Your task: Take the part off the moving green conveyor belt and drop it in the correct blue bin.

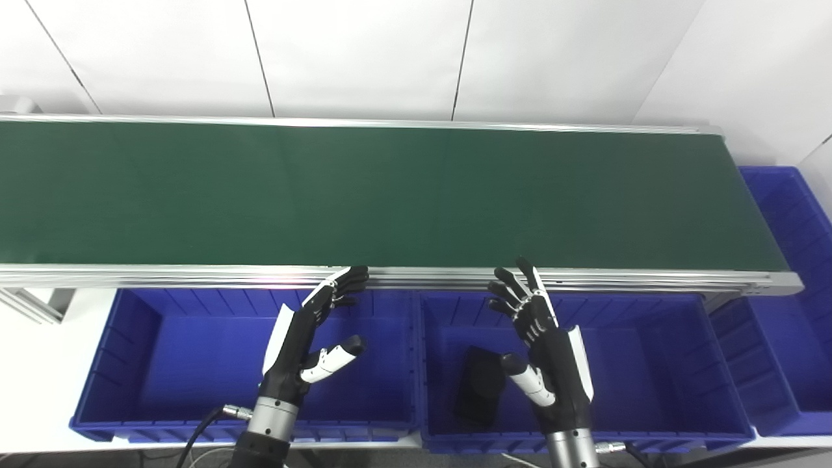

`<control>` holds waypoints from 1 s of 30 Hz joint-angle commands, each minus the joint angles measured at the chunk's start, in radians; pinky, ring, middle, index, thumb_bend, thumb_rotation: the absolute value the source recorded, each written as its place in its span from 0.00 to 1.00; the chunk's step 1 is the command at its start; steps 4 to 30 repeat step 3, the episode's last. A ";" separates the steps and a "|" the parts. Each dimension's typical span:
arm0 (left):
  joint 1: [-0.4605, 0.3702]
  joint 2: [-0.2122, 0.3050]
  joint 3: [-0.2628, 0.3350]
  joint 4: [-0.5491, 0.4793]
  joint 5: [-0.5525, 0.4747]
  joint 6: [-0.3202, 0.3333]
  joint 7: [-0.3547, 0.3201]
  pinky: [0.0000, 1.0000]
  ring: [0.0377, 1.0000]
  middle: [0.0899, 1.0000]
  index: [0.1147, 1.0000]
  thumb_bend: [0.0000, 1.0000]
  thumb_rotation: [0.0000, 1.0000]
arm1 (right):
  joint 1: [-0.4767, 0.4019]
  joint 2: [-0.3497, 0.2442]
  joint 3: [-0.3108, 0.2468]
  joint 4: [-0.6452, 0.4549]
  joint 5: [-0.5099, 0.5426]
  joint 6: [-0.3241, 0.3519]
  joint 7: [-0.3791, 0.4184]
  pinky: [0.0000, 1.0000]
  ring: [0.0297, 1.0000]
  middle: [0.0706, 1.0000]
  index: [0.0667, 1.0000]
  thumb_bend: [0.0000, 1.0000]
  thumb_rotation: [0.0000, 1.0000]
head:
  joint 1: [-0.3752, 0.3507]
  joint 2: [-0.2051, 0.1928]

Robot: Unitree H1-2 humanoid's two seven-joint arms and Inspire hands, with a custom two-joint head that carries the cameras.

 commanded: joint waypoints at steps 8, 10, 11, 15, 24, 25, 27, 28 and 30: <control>-0.003 0.003 0.010 -0.025 0.008 -0.028 -0.014 0.73 0.78 0.79 0.79 0.80 0.84 | -0.003 0.019 -0.013 -0.006 0.003 0.008 0.061 0.82 0.87 0.89 0.98 0.93 0.81 | -0.001 -0.005; -0.003 0.003 0.010 -0.025 0.008 -0.028 -0.014 0.73 0.78 0.79 0.79 0.80 0.84 | -0.003 0.019 -0.013 -0.006 0.003 0.008 0.061 0.82 0.87 0.89 0.98 0.93 0.81 | -0.001 -0.005; -0.003 0.003 0.010 -0.025 0.008 -0.028 -0.014 0.73 0.78 0.79 0.79 0.80 0.84 | -0.003 0.019 -0.013 -0.006 0.003 0.008 0.061 0.82 0.87 0.89 0.98 0.93 0.81 | -0.001 -0.005; -0.003 0.003 0.010 -0.025 0.008 -0.028 -0.014 0.73 0.78 0.79 0.79 0.80 0.84 | -0.003 0.019 -0.013 -0.006 0.003 0.008 0.061 0.82 0.87 0.89 0.98 0.93 0.81 | -0.001 -0.005; -0.003 0.003 0.010 -0.025 0.008 -0.028 -0.014 0.73 0.78 0.79 0.79 0.80 0.84 | -0.003 0.019 -0.013 -0.006 0.003 0.008 0.061 0.82 0.87 0.89 0.98 0.93 0.81 | -0.001 -0.005; -0.003 0.003 0.010 -0.025 0.008 -0.028 -0.014 0.73 0.78 0.79 0.79 0.80 0.84 | -0.003 0.019 -0.013 -0.006 0.003 0.008 0.061 0.82 0.87 0.89 0.98 0.93 0.81 | -0.001 -0.005; -0.003 0.003 0.010 -0.025 0.008 -0.028 -0.014 0.73 0.78 0.79 0.79 0.80 0.84 | -0.003 0.019 -0.013 -0.006 0.003 0.008 0.061 0.82 0.87 0.89 0.98 0.93 0.81 | -0.001 -0.005; -0.003 0.003 0.010 -0.025 0.008 -0.028 -0.014 0.73 0.78 0.79 0.79 0.80 0.84 | -0.003 0.019 -0.013 -0.006 0.003 0.008 0.061 0.82 0.87 0.89 0.98 0.93 0.81 | -0.001 -0.005; -0.003 0.003 0.010 -0.025 0.008 -0.028 -0.014 0.73 0.78 0.79 0.79 0.80 0.84 | -0.003 0.019 -0.013 -0.006 0.003 0.008 0.061 0.82 0.87 0.89 0.98 0.93 0.81 | -0.001 -0.005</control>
